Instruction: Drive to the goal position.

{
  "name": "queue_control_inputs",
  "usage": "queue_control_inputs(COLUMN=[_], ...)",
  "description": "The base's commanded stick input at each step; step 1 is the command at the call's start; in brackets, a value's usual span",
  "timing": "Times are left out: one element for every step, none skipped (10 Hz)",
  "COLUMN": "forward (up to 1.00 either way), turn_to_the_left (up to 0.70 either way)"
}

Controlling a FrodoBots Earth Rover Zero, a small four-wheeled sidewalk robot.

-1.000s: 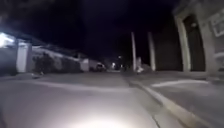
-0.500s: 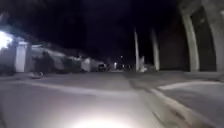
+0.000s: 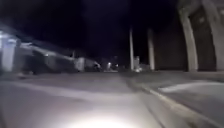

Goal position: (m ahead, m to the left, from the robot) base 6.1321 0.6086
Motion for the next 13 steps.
queue_control_inputs(forward=[0.70,0.70,0.70,0.70,0.70,0.70,0.70,0.70,0.70,0.70,0.70,0.70,0.70], turn_to_the_left=[0.00,0.00,0.00,0.00,0.00,0.00,0.00,0.00,-0.22,-0.35,-0.35,-0.35,-0.35])
